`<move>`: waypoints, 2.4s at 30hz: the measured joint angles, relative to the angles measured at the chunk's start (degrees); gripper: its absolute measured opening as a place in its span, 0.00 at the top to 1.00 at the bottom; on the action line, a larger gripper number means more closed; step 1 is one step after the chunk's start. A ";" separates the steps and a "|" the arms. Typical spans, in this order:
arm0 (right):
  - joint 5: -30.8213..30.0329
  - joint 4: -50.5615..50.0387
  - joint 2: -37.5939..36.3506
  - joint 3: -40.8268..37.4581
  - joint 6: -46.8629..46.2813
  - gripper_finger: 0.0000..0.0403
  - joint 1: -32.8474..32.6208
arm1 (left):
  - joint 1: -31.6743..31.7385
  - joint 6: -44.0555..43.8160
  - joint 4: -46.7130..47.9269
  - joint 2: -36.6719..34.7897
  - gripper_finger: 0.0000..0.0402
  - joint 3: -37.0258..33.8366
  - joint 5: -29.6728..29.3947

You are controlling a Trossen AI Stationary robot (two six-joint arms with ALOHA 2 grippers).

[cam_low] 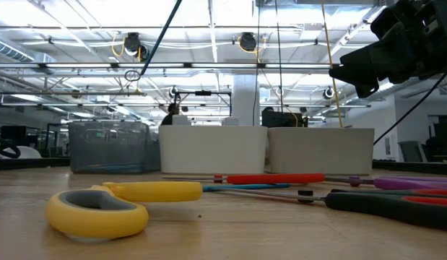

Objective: Pick & Place Paint Supplies
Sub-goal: Put the blue paint brush into the black bin

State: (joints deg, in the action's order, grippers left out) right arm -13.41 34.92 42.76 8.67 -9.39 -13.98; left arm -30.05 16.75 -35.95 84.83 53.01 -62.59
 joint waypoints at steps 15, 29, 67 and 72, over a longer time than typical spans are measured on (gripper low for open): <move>0.00 0.00 0.00 0.01 0.02 0.58 0.01 | 14.44 -12.47 9.12 -16.67 1.00 -11.39 7.34; 0.00 0.00 0.00 0.00 0.02 0.58 0.01 | 24.65 -30.94 -4.98 -20.49 1.00 -31.93 11.34; -0.02 -0.01 0.00 0.01 0.01 0.58 0.02 | 17.75 -28.47 -29.87 -20.45 1.00 -34.18 63.04; 0.00 0.00 0.00 0.02 0.02 0.58 0.00 | 15.77 -27.73 -32.22 -20.47 1.00 -34.07 66.59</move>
State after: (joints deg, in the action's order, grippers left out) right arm -13.41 34.92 42.76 8.69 -9.37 -13.98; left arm -14.28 -10.98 -68.17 64.36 18.94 4.00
